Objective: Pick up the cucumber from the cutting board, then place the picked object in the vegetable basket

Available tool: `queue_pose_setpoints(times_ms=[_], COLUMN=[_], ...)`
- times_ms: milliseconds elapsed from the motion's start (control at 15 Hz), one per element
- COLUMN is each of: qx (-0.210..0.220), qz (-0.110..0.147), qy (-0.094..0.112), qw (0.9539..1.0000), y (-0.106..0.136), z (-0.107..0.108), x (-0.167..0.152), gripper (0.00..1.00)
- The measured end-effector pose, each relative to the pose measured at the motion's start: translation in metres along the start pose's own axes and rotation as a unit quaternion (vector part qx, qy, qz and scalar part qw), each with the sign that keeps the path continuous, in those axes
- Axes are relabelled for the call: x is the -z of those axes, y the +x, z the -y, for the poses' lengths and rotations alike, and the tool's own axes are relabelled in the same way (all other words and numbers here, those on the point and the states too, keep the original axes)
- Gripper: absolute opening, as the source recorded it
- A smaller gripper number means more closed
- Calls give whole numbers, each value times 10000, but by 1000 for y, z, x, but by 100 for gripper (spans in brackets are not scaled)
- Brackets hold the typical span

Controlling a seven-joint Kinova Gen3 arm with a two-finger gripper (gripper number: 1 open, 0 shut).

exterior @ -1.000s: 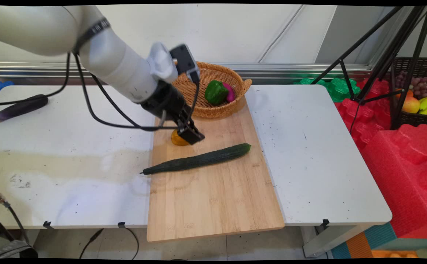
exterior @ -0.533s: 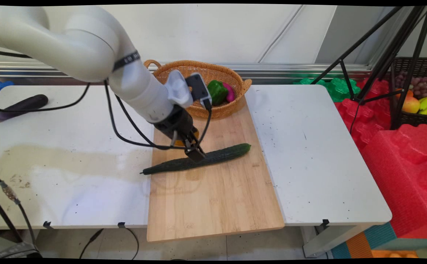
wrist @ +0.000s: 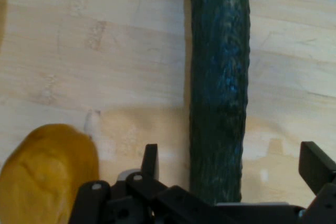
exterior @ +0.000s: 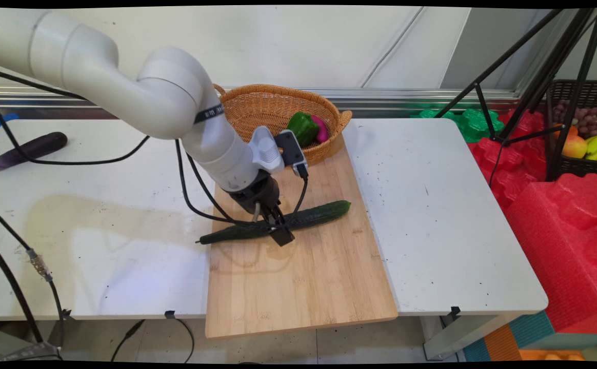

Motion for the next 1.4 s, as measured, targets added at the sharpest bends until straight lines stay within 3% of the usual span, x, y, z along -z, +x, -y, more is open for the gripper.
queue_pose_setpoints(times_ms=[400, 467, 1000, 1400], qx=[13, 11, -143, -176], qz=[74, 75, -58, -589], qy=[-59, -64, 78, 389], qw=[10000, 10000, 9999, 9974], y=[1, 1, 3, 13], z=[-1, -1, -4, -2], x=[-18, -19, -4, 66], gripper=[100, 0, 0, 0])
